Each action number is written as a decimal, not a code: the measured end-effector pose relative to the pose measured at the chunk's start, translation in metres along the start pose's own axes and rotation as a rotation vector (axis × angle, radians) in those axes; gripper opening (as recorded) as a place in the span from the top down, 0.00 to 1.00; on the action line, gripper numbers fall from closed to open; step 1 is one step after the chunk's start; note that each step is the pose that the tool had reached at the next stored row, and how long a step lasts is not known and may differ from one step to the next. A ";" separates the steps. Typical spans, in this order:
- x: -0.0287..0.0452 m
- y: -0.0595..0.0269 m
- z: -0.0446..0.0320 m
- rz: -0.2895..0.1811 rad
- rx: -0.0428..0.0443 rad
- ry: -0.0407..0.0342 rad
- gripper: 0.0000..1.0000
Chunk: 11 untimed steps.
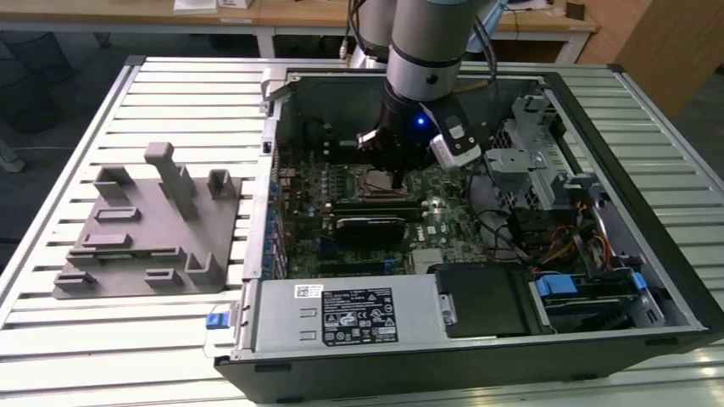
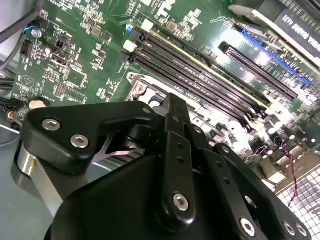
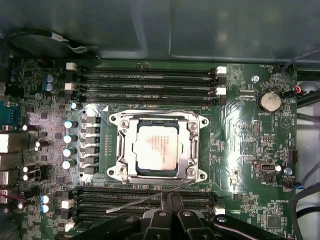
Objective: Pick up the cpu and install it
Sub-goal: 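Install the second cpu locking lever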
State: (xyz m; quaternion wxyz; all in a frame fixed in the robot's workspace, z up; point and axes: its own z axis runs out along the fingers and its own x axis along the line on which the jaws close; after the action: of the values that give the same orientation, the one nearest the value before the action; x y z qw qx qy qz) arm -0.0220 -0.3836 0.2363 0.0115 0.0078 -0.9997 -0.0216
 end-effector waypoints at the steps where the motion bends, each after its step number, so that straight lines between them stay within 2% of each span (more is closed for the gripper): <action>1: 0.0000 -0.0012 -0.0001 0.000 0.0000 0.0000 0.89; 4: 0.0001 -0.0047 -0.0002 0.000 0.0000 0.0020 0.89; 7: 0.0002 -0.0055 -0.0002 0.001 -0.0003 0.0098 0.89; 11: 0.0069 -0.0055 0.0012 0.000 -0.0003 0.0104 0.89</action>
State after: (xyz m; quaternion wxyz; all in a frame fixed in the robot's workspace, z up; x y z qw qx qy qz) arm -0.0288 -0.3892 0.2350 0.0168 0.0077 -0.9996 -0.0217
